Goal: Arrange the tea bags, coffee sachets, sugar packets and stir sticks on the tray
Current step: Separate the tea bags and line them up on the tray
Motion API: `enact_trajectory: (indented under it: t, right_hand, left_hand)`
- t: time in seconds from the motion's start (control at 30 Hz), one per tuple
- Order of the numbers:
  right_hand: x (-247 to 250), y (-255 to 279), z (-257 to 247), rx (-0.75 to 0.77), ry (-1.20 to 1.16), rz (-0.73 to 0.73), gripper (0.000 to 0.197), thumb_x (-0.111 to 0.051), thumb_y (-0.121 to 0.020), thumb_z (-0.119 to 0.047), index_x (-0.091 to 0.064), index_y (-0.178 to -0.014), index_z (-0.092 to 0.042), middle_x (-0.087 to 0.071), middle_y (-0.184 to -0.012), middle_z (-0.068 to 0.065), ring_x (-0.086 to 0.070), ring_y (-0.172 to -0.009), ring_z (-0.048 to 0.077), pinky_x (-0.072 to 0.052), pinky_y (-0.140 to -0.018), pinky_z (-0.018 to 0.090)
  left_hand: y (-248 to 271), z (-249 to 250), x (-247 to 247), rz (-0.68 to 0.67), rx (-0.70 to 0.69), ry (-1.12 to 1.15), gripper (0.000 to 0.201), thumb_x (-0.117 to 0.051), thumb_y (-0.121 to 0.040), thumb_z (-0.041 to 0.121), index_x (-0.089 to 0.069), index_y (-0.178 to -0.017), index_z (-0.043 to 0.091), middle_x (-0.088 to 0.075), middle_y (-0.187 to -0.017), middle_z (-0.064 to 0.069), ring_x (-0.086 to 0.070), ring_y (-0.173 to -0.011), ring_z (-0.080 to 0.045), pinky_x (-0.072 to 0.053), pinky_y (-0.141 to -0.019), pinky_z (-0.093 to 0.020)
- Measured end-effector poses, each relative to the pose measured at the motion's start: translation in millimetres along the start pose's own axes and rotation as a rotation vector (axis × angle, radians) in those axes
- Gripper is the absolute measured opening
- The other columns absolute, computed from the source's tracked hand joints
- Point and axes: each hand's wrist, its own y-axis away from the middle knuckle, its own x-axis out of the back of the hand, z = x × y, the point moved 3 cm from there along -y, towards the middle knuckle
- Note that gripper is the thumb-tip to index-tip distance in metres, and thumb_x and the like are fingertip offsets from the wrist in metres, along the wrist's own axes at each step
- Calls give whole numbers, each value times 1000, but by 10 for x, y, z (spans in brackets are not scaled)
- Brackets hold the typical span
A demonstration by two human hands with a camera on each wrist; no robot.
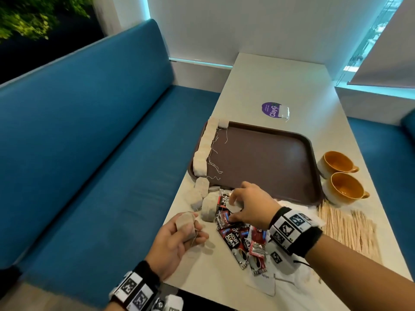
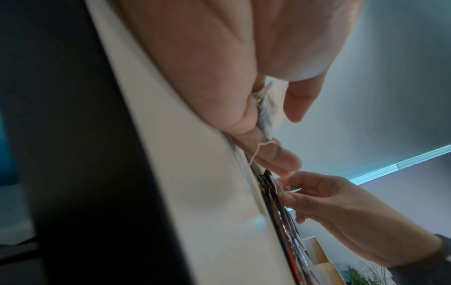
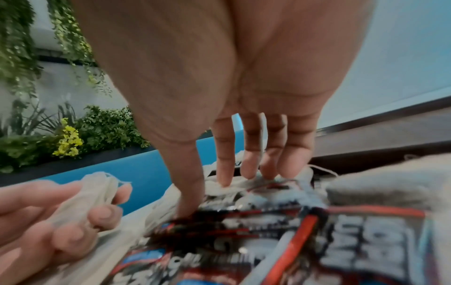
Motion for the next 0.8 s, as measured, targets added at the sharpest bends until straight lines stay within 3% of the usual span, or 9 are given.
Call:
enact_trajectory:
  t: [0.13,0.3,0.37,0.47,0.53,0.6,0.7,0.73,0.8]
  right_hand:
    - [-40,59,16,-7,-30,99,10,-68,-93,-44,-69,-95,-34,-52,-100,-12,-53,-102,11,-52,-89,33]
    - [113,175,51,-47,-225,240,9,-69,-94,-37,-71,-91,-29,-65,-94,-14,-59,-86,2,-55,-81,28]
    - [241,265,19,-64,-381,354,5,-70,-94,-30,-71,-89,-28,-69,-88,-14,-62,-84,0,-55,-77,25]
    - [334,416,-159,-46,-607,439,9,-69,-96,-24,-69,-89,-30,-73,-85,-12,-66,-79,-1,-52,-70,18]
    - [266,473,-348,-16,-761,357,6,-68,-96,-21,-68,-92,-25,-76,-84,-3,-71,-75,10,-58,-68,30]
    - [100,479,-557,18,-913,162,1,-67,-97,-13,-68,-97,-12,-76,-82,11,-71,-70,23,-56,-66,39]
    - [-230,408,-801,62,-859,-77,6,-69,-95,-11,-70,-97,-6,-72,-78,10,-66,-64,11,-52,-60,22]
    - [-327,357,-841,75,-770,-79,7,-71,-94,-13,-72,-97,-7,-72,-79,5,-63,-62,2,-49,-61,16]
    - [-434,250,-862,76,-570,-6,7,-73,-91,-19,-76,-94,-14,-70,-79,-7,-57,-60,-8,-41,-62,7]
  left_hand:
    - [-3,9,-8,-7,2,-3,37,-58,-91,5,-53,-125,-8,-63,-103,-24,-68,-95,-46,-62,-81,-41]
    - [-2,24,-34,-25,-2,19,31,-55,-93,5,-54,-121,-7,-63,-106,-27,-69,-98,-49,-62,-81,-40]
    - [-14,7,-11,-26,10,55,26,-41,-101,2,-53,-123,-8,-62,-109,-32,-67,-100,-53,-62,-81,-42]
    - [-17,24,-9,-33,54,112,41,-33,-100,13,-51,-132,-5,-63,-113,-35,-65,-102,-55,-60,-83,-49]
    - [-13,22,-15,-43,107,93,48,-36,-100,28,-53,-135,0,-64,-116,-34,-62,-108,-56,-52,-91,-56]
    - [-5,7,-21,-46,155,101,59,-33,-103,45,-55,-135,1,-63,-123,-34,-57,-115,-58,-49,-96,-66]
    - [9,14,-48,-76,151,117,74,-25,-103,58,-63,-131,1,-65,-127,-30,-61,-113,-48,-55,-91,-55]
    - [21,19,-60,-95,147,115,73,-27,-103,58,-64,-129,1,-68,-123,-27,-65,-109,-43,-57,-88,-51]
    - [28,29,-75,-130,140,97,59,-47,-100,49,-64,-125,-1,-74,-104,-20,-71,-88,-35,-61,-74,-45]
